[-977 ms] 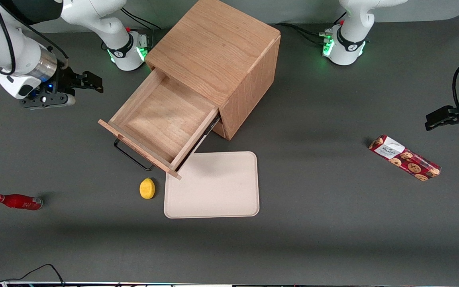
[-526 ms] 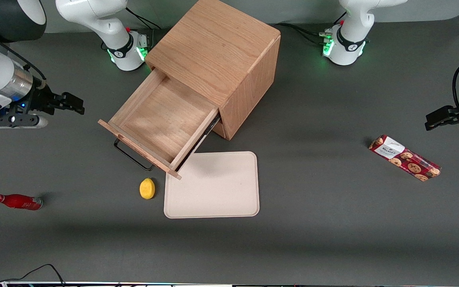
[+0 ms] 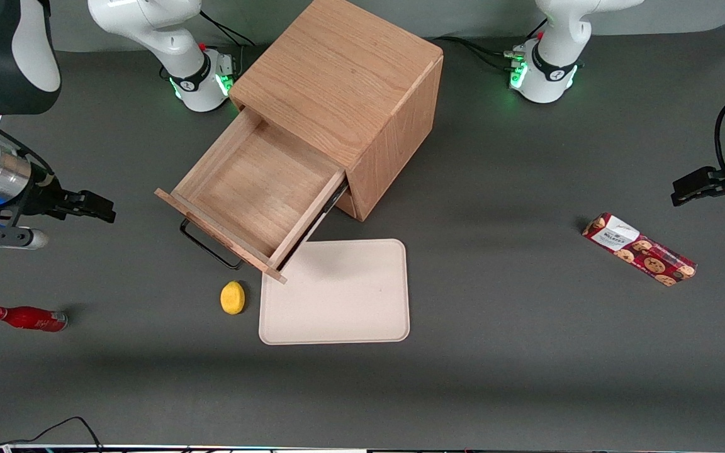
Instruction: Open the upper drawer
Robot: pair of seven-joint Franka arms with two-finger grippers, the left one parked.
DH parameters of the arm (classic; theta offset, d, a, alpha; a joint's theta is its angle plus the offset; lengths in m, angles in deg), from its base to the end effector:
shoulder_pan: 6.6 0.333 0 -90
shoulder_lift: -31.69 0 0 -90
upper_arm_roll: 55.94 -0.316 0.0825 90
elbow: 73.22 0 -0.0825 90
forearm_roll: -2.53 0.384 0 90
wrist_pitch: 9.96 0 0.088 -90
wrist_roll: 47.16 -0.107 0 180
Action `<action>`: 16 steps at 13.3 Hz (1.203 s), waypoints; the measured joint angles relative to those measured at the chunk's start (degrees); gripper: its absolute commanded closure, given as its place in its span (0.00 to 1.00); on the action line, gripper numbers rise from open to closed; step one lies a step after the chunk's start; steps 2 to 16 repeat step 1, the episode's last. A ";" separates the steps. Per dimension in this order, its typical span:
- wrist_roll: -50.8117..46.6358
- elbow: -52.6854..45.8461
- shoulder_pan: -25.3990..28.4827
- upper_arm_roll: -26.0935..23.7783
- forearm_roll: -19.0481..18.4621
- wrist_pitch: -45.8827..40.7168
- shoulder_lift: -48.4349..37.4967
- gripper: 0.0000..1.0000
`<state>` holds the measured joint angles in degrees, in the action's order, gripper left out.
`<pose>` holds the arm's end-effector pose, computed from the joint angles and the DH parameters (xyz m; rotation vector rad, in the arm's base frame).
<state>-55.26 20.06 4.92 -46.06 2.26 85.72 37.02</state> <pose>0.5853 0.0202 0.5535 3.1111 -0.1741 -0.0745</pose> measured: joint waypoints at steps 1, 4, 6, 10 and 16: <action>0.00 -0.24 -0.17 0.00 0.00 0.00 -0.01 0.00; 0.00 -0.24 -0.17 0.00 0.00 0.00 -0.01 0.00; 0.00 -0.24 -0.17 0.00 0.00 0.00 -0.01 0.00; 0.00 -0.24 -0.17 0.00 0.00 0.00 -0.01 0.00; 0.00 -0.24 -0.17 0.00 0.00 0.00 -0.01 0.00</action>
